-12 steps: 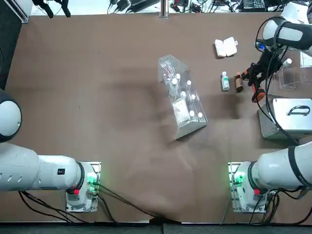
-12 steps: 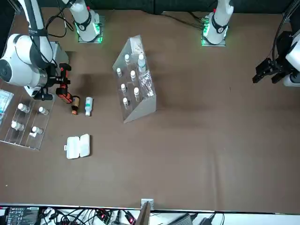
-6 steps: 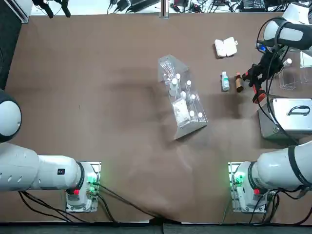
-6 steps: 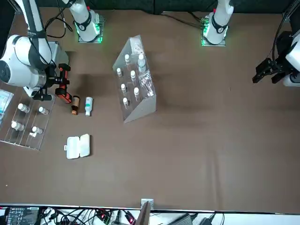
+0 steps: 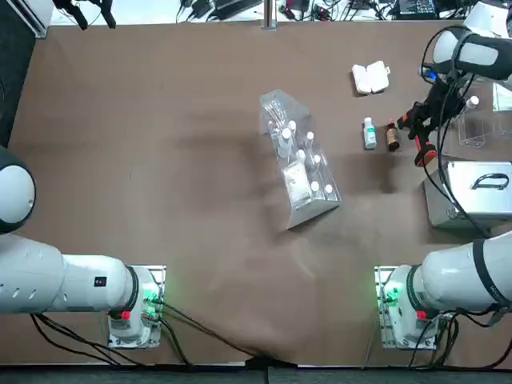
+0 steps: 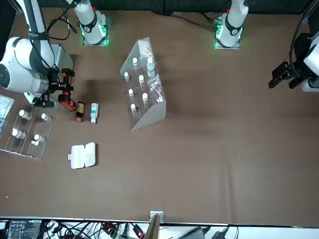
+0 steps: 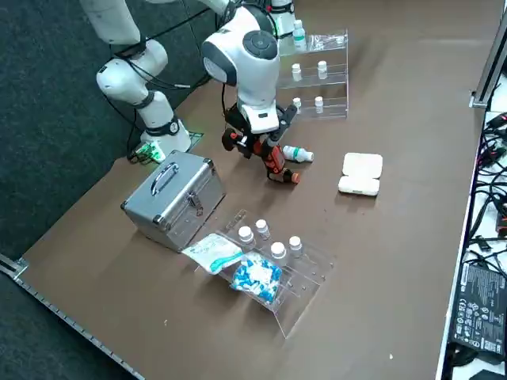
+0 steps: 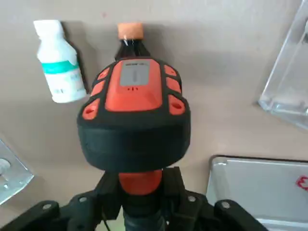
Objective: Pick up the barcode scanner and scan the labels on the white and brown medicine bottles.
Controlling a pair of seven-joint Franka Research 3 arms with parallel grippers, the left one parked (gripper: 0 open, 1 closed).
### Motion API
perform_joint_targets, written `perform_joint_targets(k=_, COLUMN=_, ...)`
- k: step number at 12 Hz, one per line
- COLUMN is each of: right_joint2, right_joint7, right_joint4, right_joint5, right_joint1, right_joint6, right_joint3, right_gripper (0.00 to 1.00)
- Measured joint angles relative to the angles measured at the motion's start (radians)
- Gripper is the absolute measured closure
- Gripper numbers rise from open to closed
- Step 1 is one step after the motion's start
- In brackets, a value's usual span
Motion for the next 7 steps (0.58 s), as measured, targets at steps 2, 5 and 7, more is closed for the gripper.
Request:
perform_joint_targets(k=2, right_joint2=-0.003, right_joint7=0.000, right_joint4=0.027, right_joint5=0.000, right_joint1=0.002, right_joint6=-0.007, right_joint3=0.009, right_gripper=0.58)
perform_joint_targets(k=5, right_joint2=-0.016, right_joint7=0.001, right_joint4=0.069, right_joint5=0.003, right_joint1=0.035, right_joint6=-0.017, right_joint3=0.019, right_gripper=0.58)
perform_joint_targets(k=7, right_joint2=-0.019, right_joint7=0.002, right_joint4=0.088, right_joint5=0.022, right_joint1=0.056, right_joint6=-0.017, right_joint3=0.021, right_gripper=0.58)
